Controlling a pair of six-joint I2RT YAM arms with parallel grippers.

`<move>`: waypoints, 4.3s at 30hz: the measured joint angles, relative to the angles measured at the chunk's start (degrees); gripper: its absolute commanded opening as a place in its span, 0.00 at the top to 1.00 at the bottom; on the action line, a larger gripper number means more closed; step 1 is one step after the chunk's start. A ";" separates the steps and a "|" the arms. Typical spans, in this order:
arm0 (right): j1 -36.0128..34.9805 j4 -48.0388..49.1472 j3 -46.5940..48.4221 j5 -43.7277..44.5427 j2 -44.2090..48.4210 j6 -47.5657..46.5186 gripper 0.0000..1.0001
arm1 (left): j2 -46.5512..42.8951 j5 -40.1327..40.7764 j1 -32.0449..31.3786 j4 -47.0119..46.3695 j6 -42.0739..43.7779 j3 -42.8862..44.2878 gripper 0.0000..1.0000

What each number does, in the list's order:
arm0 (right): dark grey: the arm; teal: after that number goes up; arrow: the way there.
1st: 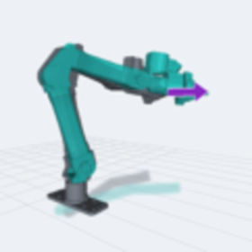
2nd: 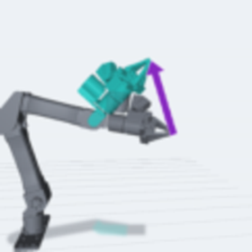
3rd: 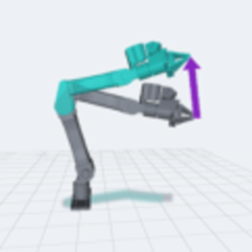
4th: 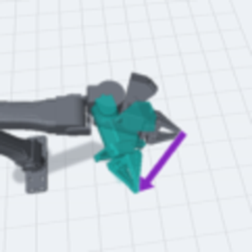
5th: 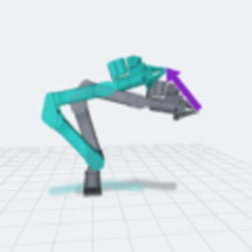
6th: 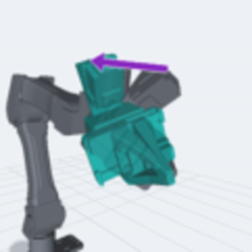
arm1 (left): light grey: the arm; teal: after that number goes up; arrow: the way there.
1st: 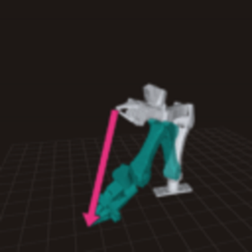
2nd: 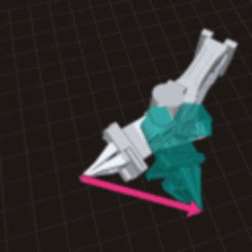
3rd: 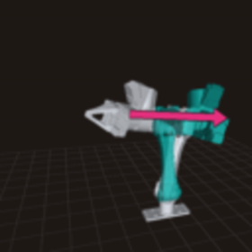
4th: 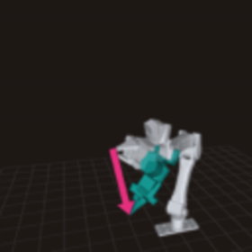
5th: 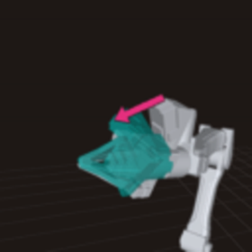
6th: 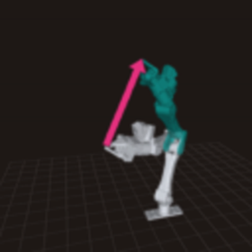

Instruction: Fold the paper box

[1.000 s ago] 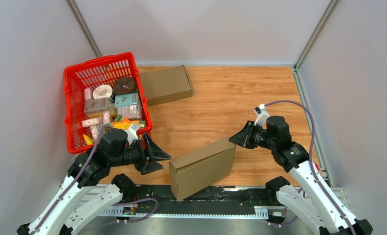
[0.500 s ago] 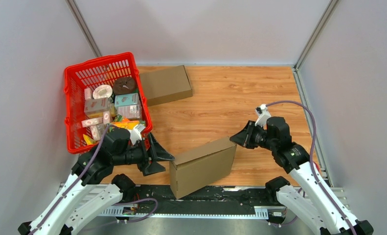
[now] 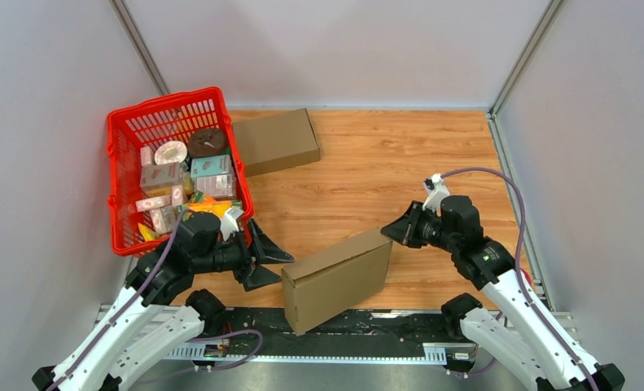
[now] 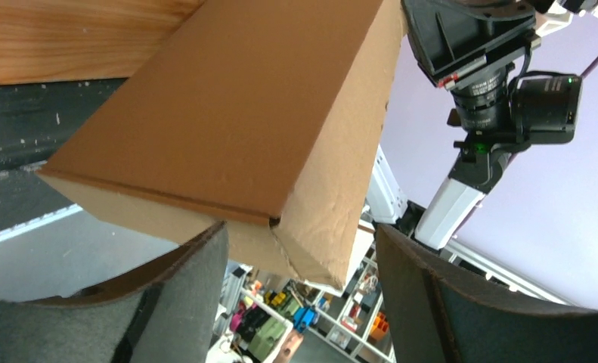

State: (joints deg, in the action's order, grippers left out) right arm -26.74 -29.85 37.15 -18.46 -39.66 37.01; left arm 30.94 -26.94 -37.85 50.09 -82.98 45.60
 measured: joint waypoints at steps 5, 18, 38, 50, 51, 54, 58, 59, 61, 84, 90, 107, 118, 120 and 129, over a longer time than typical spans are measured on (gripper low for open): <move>-1.18 0.39 -0.42 2.56 0.59 1.86 0.94 | 0.17 -0.17 -2.27 -2.38 -0.76 -1.33 0.30; -2.40 0.59 -2.14 10.32 3.89 4.33 0.92 | 6.36 3.50 -8.13 -3.58 4.68 -0.98 0.74; -3.82 5.25 -6.38 13.35 6.60 7.13 0.89 | 24.74 20.44 -4.52 -9.18 42.75 12.81 0.57; -3.43 -1.88 -3.69 18.73 -7.67 2.47 0.41 | 37.20 8.00 -4.50 -8.52 61.24 21.79 0.55; -3.28 -3.32 -1.84 19.04 -9.40 0.90 0.41 | 38.80 8.24 -4.50 -7.69 61.96 22.58 0.56; -3.15 -7.96 5.90 18.03 -13.81 -4.04 0.44 | 45.55 10.03 -4.50 -6.60 64.06 26.32 0.68; -10.97 -10.64 11.15 15.10 -13.22 -8.22 0.65 | 58.25 15.32 -4.48 -3.93 66.40 34.27 0.86; -14.75 -10.97 10.91 14.19 -12.35 -8.44 0.69 | 61.66 16.57 -4.48 -3.19 66.77 36.41 0.91; -26.67 -10.51 9.33 13.00 -10.21 -7.45 0.78 | 67.82 18.36 -4.48 -2.34 67.32 39.63 0.94; -61.27 0.24 2.12 31.67 -32.20 -1.38 1.00 | 76.26 20.61 -6.19 -2.27 70.34 29.27 1.00; -49.75 -2.10 0.74 27.69 -29.70 -0.39 1.00 | 73.44 19.98 -4.50 -9.70 70.66 25.75 1.00; -21.44 -12.37 -0.31 26.73 -9.05 3.39 0.34 | 74.40 17.51 3.26 -9.01 65.22 35.45 0.82; -2.71 1.97 -11.54 3.74 -9.60 9.99 0.53 | 82.14 6.64 3.17 -11.21 64.54 38.99 0.85; -2.32 4.15 -13.07 1.97 -10.27 10.84 0.54 | 82.14 4.90 2.86 -12.15 64.17 38.45 0.85; -0.90 14.56 -15.72 -5.84 -17.77 14.73 0.58 | 81.22 0.28 3.65 -20.70 61.22 33.59 0.85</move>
State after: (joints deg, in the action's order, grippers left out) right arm -27.64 -15.29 21.43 -24.29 -57.43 51.75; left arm 112.16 -26.65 -34.20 29.39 -21.76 79.20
